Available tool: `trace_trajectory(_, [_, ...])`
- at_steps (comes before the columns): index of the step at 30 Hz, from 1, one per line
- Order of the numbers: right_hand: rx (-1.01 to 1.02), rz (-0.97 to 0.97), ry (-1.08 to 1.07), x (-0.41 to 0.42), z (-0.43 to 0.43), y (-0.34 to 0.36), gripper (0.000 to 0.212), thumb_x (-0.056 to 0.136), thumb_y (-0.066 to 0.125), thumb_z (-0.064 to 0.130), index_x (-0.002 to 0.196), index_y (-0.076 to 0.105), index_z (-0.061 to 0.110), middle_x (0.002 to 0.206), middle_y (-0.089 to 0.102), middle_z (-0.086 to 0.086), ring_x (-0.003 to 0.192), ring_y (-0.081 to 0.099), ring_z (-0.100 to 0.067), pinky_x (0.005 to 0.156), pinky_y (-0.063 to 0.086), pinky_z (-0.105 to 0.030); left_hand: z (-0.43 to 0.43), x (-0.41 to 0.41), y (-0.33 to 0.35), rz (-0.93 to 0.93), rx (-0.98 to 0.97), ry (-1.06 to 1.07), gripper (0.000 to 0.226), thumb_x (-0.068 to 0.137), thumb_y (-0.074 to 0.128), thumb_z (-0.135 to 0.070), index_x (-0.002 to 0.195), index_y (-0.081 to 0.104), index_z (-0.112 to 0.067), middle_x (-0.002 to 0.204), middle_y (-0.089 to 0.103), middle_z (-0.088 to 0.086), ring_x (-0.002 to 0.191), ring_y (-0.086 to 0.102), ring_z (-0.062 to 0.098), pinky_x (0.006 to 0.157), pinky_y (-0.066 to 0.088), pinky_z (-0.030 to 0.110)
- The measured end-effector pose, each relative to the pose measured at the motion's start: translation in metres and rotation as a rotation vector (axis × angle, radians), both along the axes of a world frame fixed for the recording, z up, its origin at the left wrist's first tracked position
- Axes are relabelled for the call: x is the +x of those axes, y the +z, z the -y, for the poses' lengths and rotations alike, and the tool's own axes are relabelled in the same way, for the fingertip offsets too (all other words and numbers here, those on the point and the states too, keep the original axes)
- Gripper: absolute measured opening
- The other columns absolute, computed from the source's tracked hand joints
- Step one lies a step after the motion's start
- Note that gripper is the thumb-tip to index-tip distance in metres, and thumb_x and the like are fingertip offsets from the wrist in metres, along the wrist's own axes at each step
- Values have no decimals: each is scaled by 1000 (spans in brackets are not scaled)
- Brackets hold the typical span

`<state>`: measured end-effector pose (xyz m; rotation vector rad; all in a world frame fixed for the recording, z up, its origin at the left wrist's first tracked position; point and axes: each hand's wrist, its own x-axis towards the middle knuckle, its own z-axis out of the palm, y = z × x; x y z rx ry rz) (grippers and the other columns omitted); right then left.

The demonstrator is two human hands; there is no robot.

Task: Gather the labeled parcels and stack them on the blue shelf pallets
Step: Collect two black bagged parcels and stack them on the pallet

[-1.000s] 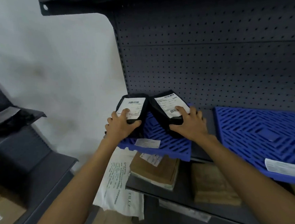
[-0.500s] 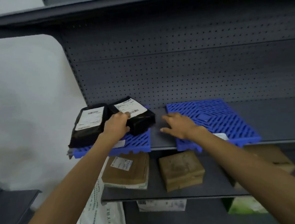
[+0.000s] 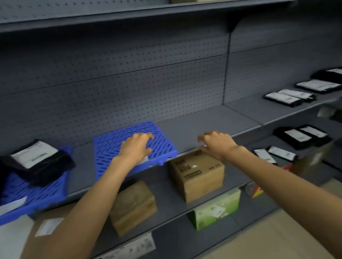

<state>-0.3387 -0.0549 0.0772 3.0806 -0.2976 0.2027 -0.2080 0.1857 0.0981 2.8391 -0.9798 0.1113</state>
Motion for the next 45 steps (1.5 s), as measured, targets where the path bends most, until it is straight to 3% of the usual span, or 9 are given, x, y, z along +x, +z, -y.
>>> trace_trajectory(3, [-22,5,-75,-51,59,-4,35,97,48,41,121,56,17,122,61,-12,111,58,-32,81,48,-39,71,-30,-6,-4,-7,-75,44,90,65,-27,132,53,-30,132,60,3,123,54,29,93,46,45])
trace_trajectory(10, [-54,-12,-282,-165,184,-9,35,94,52,41,119,59,18,123,60,-7,120,54,-31,87,49,-41,234,-106,-14,-13,7,-294,41,92,64,-30,132,53,-29,134,58,2,125,53,31,93,45,48])
trace_trajectory(16, [-37,16,-479,-246,282,-9,29,95,48,31,116,60,15,116,60,-10,109,58,-33,73,44,-37,375,-165,-8,41,30,-503,41,94,63,-30,133,53,-28,134,59,2,123,55,28,91,46,46])
trace_trajectory(19, [-12,10,-573,-272,323,-18,27,96,45,27,114,60,15,117,61,-9,108,57,-32,74,43,-38,439,-186,-11,60,23,-602,40,93,63,-30,132,53,-29,134,59,1,122,56,26,91,46,44])
trace_trajectory(22, [14,-6,-657,-286,367,-27,31,94,46,29,118,61,19,119,61,-8,110,58,-32,79,46,-38,504,-199,-15,63,16,-698,39,93,62,-29,132,53,-28,132,60,0,120,57,25,88,47,43])
trace_trajectory(29, [-22,1,-760,-279,507,-22,27,96,46,32,113,62,20,115,63,-6,107,60,-30,71,42,-36,674,-192,-12,69,-21,-846,37,93,63,-29,129,55,-28,126,62,0,115,59,24,85,49,40])
trace_trajectory(36, [7,131,-857,-262,660,-3,29,97,45,38,115,62,22,115,61,-5,105,60,-30,71,42,-35,849,-166,-2,77,-69,-937,38,92,64,-31,130,56,-29,126,63,-1,116,59,23,86,47,40])
trace_trajectory(45, [90,111,-978,-289,796,-37,28,97,43,33,110,63,18,111,63,-7,100,61,-32,67,37,-33,1014,-198,-40,70,23,-1080,37,94,62,-31,130,56,-26,130,62,-1,118,59,23,88,47,40])
